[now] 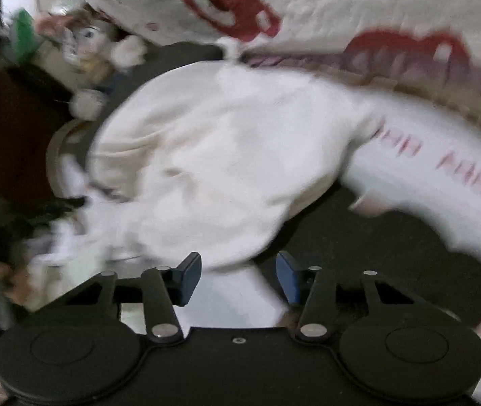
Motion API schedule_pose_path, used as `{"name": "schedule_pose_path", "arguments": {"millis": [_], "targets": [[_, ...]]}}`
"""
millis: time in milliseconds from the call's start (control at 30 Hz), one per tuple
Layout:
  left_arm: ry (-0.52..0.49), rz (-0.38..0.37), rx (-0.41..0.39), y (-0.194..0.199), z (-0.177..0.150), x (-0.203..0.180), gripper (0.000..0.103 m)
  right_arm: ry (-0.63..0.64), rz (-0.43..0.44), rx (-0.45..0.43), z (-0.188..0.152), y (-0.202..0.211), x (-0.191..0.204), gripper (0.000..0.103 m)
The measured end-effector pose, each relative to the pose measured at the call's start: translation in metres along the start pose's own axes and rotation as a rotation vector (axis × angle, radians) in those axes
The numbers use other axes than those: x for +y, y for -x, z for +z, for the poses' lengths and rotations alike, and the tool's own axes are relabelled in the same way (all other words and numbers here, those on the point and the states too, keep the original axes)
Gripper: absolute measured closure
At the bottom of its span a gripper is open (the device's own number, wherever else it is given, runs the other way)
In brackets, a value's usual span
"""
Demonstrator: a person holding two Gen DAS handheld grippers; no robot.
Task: Fold clothes
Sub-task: 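Grasp the white shirt with the left gripper while the right gripper grasps it too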
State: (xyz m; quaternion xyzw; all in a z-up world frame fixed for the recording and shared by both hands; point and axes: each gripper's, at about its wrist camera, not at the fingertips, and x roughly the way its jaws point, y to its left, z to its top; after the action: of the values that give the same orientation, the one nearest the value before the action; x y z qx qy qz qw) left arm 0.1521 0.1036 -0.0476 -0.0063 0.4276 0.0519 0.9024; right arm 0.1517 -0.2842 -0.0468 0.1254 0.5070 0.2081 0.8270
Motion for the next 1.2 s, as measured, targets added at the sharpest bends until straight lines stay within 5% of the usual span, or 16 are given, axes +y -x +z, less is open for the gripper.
{"name": "schedule_pose_path", "arguments": {"millis": [133,200,233,433,633,767,800,867,900,967,1200], "targets": [[0.014,-0.015,-0.099,-0.015,0.004,0.006,0.044,-0.067,-0.005,-0.095,0.012,-0.014,-0.008,0.047],[0.023,-0.035,-0.120,-0.020,-0.001,0.009,0.044,-0.169,0.016,-0.166,0.011,-0.024,-0.018,0.023],[0.038,-0.061,-0.127,-0.024,-0.004,0.013,0.043,-0.261,0.022,-0.188,0.007,-0.034,-0.027,0.019],[0.080,-0.148,-0.164,-0.048,-0.015,0.031,0.044,-0.555,0.065,-0.173,-0.023,-0.089,-0.066,0.019],[0.128,-0.228,-0.198,-0.052,-0.010,0.039,0.043,-0.613,0.100,-0.207,-0.031,-0.104,-0.073,0.019],[0.154,-0.321,-0.127,-0.072,-0.018,0.036,0.044,-0.638,0.124,-0.234,-0.029,-0.115,-0.080,0.019],[0.173,-0.355,-0.107,-0.078,-0.021,0.037,0.046,-0.648,0.122,-0.247,-0.028,-0.118,-0.081,0.019],[0.158,-0.405,-0.046,-0.090,-0.028,0.035,0.087,-0.663,0.125,-0.277,-0.025,-0.124,-0.082,0.020],[0.127,-0.415,-0.009,-0.096,-0.030,0.033,0.099,-0.648,0.129,-0.301,-0.024,-0.125,-0.079,0.034],[0.093,-0.375,-0.010,-0.099,-0.035,0.029,0.100,-0.592,0.125,-0.335,-0.022,-0.126,-0.069,0.047],[0.110,-0.389,-0.074,-0.097,-0.033,0.035,0.096,-0.537,0.060,-0.350,-0.026,-0.141,-0.051,0.046]]}}
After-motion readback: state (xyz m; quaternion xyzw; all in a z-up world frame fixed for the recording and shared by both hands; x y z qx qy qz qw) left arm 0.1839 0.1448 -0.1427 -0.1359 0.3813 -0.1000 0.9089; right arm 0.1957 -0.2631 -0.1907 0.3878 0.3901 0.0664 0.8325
